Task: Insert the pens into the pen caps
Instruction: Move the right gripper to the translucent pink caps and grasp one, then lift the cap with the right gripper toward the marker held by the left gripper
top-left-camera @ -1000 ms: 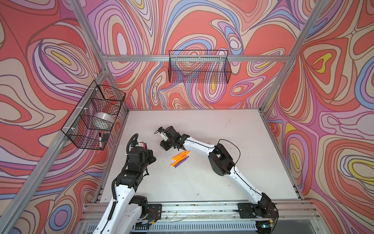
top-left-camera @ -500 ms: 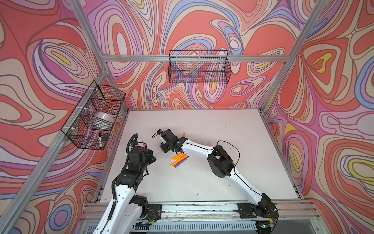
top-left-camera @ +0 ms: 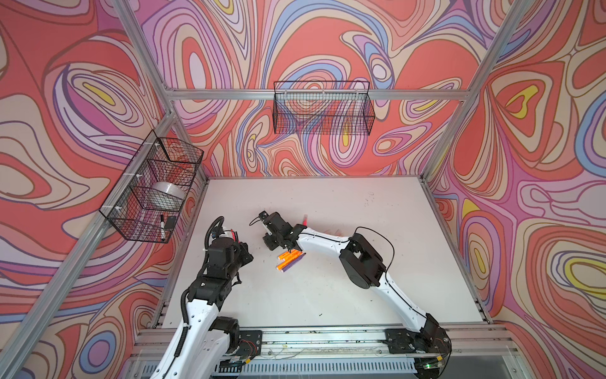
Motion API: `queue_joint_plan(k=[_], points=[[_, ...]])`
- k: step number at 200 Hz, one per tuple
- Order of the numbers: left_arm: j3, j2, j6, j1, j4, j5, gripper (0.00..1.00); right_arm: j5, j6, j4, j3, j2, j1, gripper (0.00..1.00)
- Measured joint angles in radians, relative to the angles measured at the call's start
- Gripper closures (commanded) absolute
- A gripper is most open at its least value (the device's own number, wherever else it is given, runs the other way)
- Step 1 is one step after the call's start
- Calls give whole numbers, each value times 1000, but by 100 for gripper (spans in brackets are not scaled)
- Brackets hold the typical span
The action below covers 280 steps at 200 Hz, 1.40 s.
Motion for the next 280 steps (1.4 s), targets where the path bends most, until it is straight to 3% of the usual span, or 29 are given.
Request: queue_joint_plan(k=[55,93,143,169,216,280], points=[[1,0,1,0,0,21,100,72,100,97,-406,-375,0,95],[1,11,23,-21,59,111,100,172,187,174,-660,-674,0,95],[14,153,85,-250,226,211,100,254,335,241,-1025,-1044,-12,93],[24,192,132,-370,285,234,100,280,425,260,-1131,-1172,-23,94],[72,240,204,-513,337,247,100,280,562,217,-1176,-1128,-34,99],[81,250,229,-530,338,218,100,234,653,118,-1214,-906,-34,96]])
